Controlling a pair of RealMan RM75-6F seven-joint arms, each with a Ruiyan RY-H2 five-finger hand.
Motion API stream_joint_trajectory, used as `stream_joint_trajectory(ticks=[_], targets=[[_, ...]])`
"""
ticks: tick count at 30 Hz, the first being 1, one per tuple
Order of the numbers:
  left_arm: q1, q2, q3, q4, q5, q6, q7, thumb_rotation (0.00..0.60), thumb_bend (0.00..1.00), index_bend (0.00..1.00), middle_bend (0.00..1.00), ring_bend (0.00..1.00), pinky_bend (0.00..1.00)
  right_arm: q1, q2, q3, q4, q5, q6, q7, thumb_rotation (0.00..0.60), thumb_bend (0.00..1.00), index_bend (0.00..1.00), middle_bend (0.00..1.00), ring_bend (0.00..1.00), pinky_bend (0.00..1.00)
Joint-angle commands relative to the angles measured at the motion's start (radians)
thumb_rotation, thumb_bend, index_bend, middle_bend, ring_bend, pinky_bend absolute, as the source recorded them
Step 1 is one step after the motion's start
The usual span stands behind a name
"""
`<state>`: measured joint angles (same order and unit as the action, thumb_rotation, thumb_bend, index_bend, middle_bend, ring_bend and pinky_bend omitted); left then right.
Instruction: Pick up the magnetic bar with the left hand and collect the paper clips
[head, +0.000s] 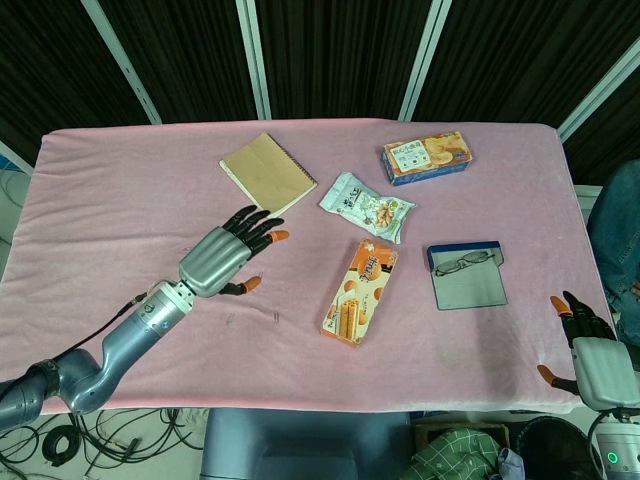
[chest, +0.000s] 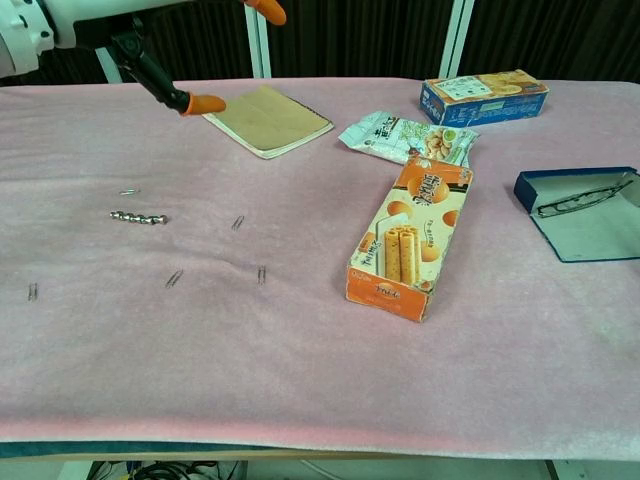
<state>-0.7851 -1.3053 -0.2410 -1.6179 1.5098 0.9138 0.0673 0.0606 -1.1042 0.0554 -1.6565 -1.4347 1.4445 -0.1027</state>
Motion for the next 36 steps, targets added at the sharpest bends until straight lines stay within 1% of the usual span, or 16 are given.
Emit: stream_joint_trajectory(ticks=[1,6,9,12,16,20,25,27,31,35,36], targets=[[-0.01,-0.003,0.007,0.006,-0.019,-0.013,0.006,0.6,0.3,0.16,0.08,0.0,0.02,-0.002,0.004,0.001,-0.004,0.002,0.001,0.004,0.6,0.08,0.0,0.0,0.07,0.18],[-0.026,-0.026,0.007,0.033,-0.081,-0.042,0.04,0.6,0.3,0.11,0.07,0.0,0.02,-0.004,0.011,-0.001,-0.009,0.002,-0.003,0.027,0.6,0.08,0.0,0.0,0.07,0.18],[-0.034,-0.035,0.009,0.03,-0.116,-0.059,0.062,0.6,0.3,0.1,0.07,0.0,0.02,-0.004,0.013,-0.001,-0.012,0.002,-0.005,0.035,0.6,0.08,0.0,0.0,0.07,0.18],[-0.04,-0.043,0.016,0.027,-0.117,-0.052,0.092,0.6,0.3,0.11,0.06,0.0,0.02,-0.003,0.014,-0.002,-0.011,0.008,-0.013,0.036,0.6,0.08,0.0,0.0,0.07,0.18],[-0.045,-0.067,0.024,0.06,-0.11,-0.031,0.13,0.6,0.3,0.12,0.05,0.0,0.02,-0.004,0.017,0.0,-0.01,0.016,-0.016,0.034,0.6,0.08,0.0,0.0,0.07,0.18],[-0.044,-0.083,0.035,0.079,-0.118,-0.029,0.118,0.6,0.3,0.16,0.05,0.0,0.02,-0.008,0.022,0.0,-0.02,0.015,-0.008,0.032,0.6,0.08,0.0,0.0,0.07,0.18],[-0.033,-0.076,0.051,0.094,-0.1,0.004,0.139,0.6,0.3,0.18,0.03,0.0,0.01,-0.006,0.025,-0.007,-0.024,0.008,-0.019,0.038,0.6,0.08,0.0,0.0,0.07,0.18],[-0.024,-0.073,0.052,0.099,-0.112,0.016,0.151,0.6,0.3,0.19,0.03,0.0,0.0,-0.005,0.026,-0.006,-0.023,0.015,-0.024,0.041,0.6,0.08,0.0,0.0,0.07,0.18],[0.004,-0.071,0.054,0.107,-0.184,0.029,0.189,0.6,0.3,0.25,0.03,0.0,0.0,-0.005,0.032,0.0,-0.025,0.033,-0.028,0.04,0.6,0.08,0.0,0.0,0.07,0.18],[0.018,-0.066,0.063,0.148,-0.317,-0.011,0.272,0.6,0.3,0.27,0.02,0.0,0.0,-0.007,0.033,0.002,-0.03,0.037,-0.027,0.04,0.6,0.08,0.0,0.0,0.07,0.18],[0.017,-0.071,0.062,0.174,-0.354,-0.022,0.286,0.6,0.3,0.27,0.02,0.0,0.0,-0.006,0.033,0.001,-0.031,0.036,-0.028,0.041,0.6,0.08,0.0,0.0,0.07,0.18]])
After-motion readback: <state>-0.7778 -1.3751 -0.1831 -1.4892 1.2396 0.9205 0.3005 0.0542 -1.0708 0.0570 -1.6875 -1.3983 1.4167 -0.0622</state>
